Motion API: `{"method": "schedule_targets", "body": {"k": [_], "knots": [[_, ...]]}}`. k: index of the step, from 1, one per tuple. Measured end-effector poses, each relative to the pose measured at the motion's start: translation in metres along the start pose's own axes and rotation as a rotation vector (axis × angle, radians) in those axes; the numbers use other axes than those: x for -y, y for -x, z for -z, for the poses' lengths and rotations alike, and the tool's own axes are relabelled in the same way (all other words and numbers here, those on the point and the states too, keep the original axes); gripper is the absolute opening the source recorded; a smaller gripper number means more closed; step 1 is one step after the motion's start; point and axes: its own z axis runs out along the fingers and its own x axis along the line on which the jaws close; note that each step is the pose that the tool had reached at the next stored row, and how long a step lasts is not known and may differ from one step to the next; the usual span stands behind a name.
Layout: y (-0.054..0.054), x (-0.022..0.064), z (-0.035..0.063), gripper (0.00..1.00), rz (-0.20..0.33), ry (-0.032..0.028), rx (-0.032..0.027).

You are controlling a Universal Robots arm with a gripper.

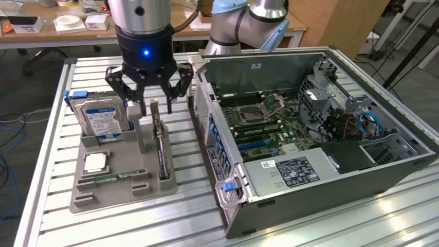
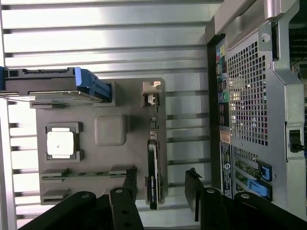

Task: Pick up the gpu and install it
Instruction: 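Pick up the gpu and move the gpu toward the slot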

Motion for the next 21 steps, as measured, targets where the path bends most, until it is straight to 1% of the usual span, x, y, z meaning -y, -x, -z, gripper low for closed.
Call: {"method": "schedule_targets", "body": {"k": [15, 21], "knots": [[-0.0001, 0.0013, -0.0079, 0.53, 0.000, 0.0061, -0.0006], [-0.0001, 0.0016, -0.0105, 0.53, 0.000, 0.0066, -0.0006]]}}
